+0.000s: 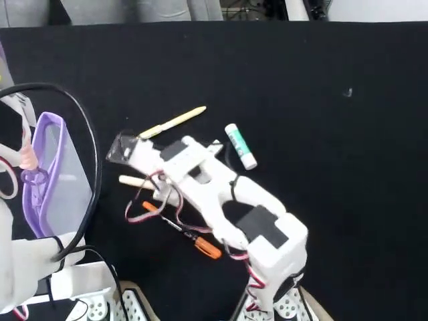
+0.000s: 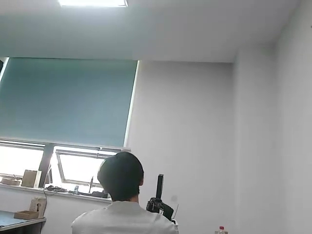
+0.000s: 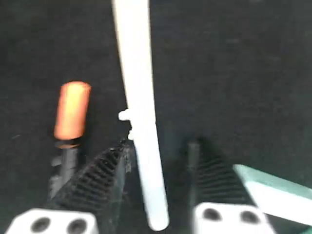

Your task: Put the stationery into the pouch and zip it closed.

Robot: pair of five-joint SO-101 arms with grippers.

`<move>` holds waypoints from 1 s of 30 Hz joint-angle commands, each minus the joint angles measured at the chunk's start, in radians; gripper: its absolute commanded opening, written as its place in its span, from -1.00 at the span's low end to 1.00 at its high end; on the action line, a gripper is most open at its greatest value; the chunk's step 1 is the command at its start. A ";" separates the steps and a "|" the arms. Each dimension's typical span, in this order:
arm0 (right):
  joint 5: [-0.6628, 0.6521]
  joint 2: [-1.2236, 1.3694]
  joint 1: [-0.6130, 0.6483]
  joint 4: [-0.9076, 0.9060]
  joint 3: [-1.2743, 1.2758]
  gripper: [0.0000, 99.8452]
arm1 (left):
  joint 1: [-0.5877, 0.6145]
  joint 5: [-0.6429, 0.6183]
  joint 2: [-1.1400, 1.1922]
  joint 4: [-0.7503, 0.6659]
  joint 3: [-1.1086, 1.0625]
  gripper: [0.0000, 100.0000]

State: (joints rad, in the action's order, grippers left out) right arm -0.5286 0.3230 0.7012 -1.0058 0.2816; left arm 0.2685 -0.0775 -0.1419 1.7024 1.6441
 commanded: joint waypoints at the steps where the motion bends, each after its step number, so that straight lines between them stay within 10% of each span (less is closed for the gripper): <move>1: -0.009 0.021 -0.011 -0.032 -0.018 -0.94 | -0.012 -0.006 -0.009 -0.031 0.019 -0.94; 17: 0.106 -0.259 -0.365 -0.068 -0.059 -0.98 | -0.024 -0.014 0.137 -0.330 -0.008 -0.94; 30: 0.249 -0.871 -0.430 0.497 0.572 -0.98 | -0.452 0.244 0.235 -0.514 -0.008 -0.94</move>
State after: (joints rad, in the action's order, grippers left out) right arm -0.2984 -0.3982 0.2885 -0.6314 0.7526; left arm -0.1197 0.1005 0.0959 1.2267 1.6379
